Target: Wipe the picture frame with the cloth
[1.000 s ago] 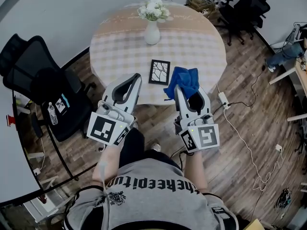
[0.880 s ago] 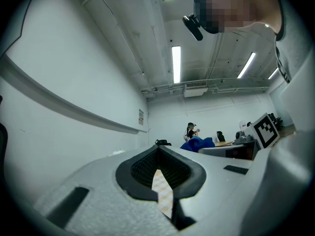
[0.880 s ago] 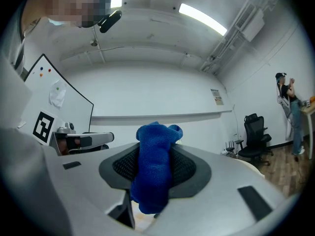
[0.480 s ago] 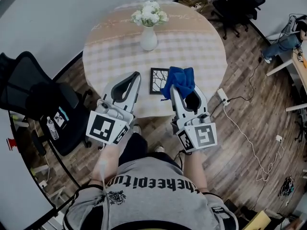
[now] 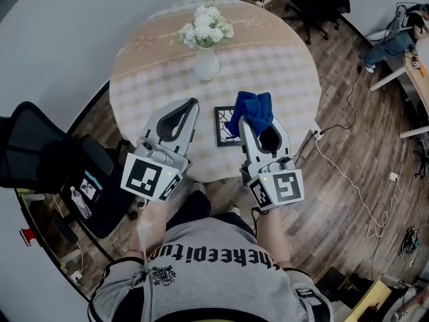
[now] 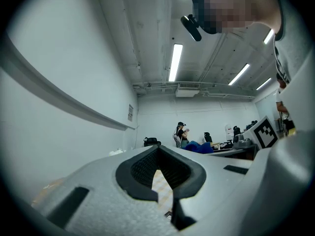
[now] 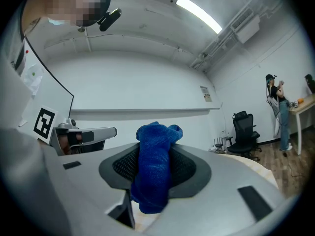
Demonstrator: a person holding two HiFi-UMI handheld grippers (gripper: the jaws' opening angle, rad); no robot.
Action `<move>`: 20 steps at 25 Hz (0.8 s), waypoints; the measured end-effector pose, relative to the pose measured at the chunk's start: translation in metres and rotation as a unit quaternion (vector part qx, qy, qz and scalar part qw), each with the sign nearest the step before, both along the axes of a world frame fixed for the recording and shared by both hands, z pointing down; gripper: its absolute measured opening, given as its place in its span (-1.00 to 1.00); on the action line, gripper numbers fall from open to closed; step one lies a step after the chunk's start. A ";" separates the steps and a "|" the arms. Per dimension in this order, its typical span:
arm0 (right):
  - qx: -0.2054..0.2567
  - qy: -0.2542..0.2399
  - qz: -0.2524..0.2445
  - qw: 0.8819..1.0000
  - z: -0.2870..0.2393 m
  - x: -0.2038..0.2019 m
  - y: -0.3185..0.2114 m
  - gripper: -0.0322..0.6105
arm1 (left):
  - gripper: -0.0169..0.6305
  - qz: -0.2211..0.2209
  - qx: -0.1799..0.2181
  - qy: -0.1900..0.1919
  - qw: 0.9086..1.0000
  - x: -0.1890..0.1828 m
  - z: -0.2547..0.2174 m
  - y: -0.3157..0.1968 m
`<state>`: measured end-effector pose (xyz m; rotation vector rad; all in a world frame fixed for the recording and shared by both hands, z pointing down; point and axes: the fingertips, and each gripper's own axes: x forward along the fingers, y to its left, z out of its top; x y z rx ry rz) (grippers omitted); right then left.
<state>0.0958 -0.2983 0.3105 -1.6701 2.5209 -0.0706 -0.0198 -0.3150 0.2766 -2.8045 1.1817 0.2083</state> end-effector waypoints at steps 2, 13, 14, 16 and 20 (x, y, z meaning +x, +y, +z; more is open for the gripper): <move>-0.006 0.001 0.009 1.000 0.005 -0.004 -0.010 -0.43 | -0.90 0.009 -0.003 -0.001 1.000 -0.004 0.003 -0.011; -0.068 0.008 0.047 0.997 0.058 -0.012 -0.048 -0.43 | -0.90 0.049 -0.031 -0.002 0.998 -0.012 0.033 -0.056; -0.076 0.007 0.049 0.996 0.064 -0.012 -0.050 -0.43 | -0.90 0.051 -0.035 -0.002 0.998 -0.012 0.036 -0.059; -0.094 0.005 0.055 0.994 0.077 -0.012 -0.055 -0.43 | -0.90 0.054 -0.043 -0.002 0.998 -0.013 0.043 -0.064; -0.130 0.009 0.057 0.990 0.107 -0.012 -0.061 -0.43 | -0.90 0.059 -0.058 -0.003 0.997 -0.013 0.057 -0.073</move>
